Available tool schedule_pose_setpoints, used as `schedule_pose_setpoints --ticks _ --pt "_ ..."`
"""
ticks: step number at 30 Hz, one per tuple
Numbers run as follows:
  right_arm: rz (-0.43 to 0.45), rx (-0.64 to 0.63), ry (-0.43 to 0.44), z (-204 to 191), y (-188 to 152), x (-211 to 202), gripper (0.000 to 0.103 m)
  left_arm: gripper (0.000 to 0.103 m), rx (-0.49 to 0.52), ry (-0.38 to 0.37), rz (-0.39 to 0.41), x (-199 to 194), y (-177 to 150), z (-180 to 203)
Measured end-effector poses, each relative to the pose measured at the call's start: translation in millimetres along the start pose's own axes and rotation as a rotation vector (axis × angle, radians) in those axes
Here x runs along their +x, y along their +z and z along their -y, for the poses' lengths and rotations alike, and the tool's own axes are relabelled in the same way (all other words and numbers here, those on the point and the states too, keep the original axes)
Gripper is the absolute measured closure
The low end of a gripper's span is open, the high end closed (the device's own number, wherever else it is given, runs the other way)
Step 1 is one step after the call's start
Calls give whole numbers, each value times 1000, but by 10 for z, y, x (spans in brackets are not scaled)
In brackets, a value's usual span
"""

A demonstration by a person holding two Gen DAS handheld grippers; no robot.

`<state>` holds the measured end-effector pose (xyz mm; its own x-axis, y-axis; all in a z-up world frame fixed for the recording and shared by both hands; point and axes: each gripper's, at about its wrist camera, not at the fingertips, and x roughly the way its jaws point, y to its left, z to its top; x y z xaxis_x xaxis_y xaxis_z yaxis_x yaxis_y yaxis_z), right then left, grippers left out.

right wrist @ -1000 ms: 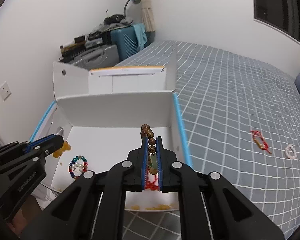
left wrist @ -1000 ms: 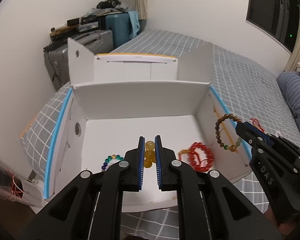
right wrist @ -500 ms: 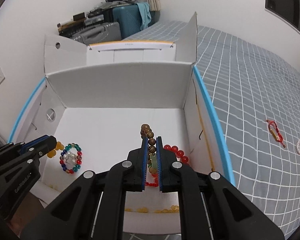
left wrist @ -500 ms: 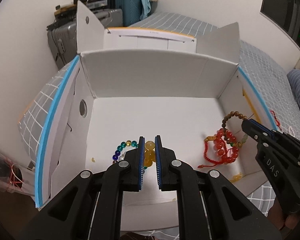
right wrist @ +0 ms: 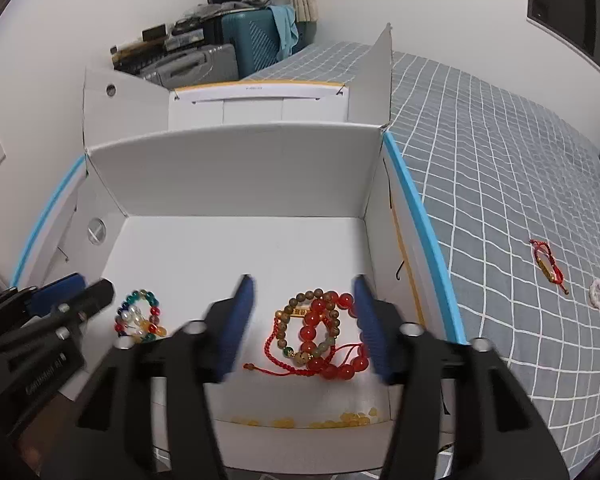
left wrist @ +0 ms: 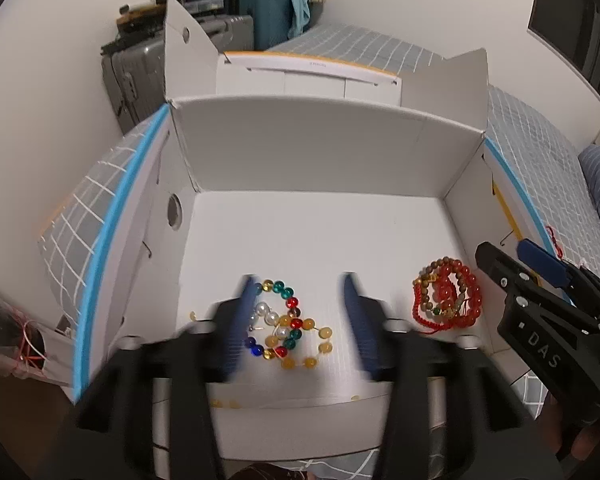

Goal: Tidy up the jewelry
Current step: 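Open both tools to drop the amber strand and wooden bracelet in, then move both tools over the red cord and pink bead bracelets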

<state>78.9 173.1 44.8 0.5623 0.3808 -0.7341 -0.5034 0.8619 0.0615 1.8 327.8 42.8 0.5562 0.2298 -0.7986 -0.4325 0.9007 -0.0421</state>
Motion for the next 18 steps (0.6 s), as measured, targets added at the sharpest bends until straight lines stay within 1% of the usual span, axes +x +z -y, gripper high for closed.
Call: schedule_pose_setpoints --ticks 1,2,3,4,5,7,8,10,11,12,13,16,18 --pt "5 5 -3 13 2 -15 42 43 0 2 8 -24 8 5" --pt "9 8 -8 19 9 -26 41 41 -1 4 17 -55 13 7" --pt "18 13 -13 38 16 -48 36 36 -4 2 22 -76 17 4" --pt "27 17 -18 57 23 -70 31 35 -7 -1 27 -93 24 2" --pt "33 19 -24 65 31 -81 29 34 -7 -4 32 -115 27 6" --pt "48 30 -37 103 42 -126 23 27 -4 -7 41 -157 31 21" --pt "55 36 -44 125 44 -152 22 25 -2 -8 46 -174 35 33" --pt "79 47 -79 163 47 -215 13 20 8 -14 58 -220 44 72" --pt "92 49 -99 182 46 -253 11 18 12 -15 63 -234 54 88" --pt "99 48 -117 202 48 -281 9 13 17 -14 74 -259 57 110" --pt "106 46 -131 225 47 -311 8 11 21 -14 84 -283 55 132" --pt "118 51 -156 323 47 -406 8 10 22 -34 105 -329 54 208" --pt "124 55 -186 439 44 -477 8 10 44 -43 119 -374 78 324"
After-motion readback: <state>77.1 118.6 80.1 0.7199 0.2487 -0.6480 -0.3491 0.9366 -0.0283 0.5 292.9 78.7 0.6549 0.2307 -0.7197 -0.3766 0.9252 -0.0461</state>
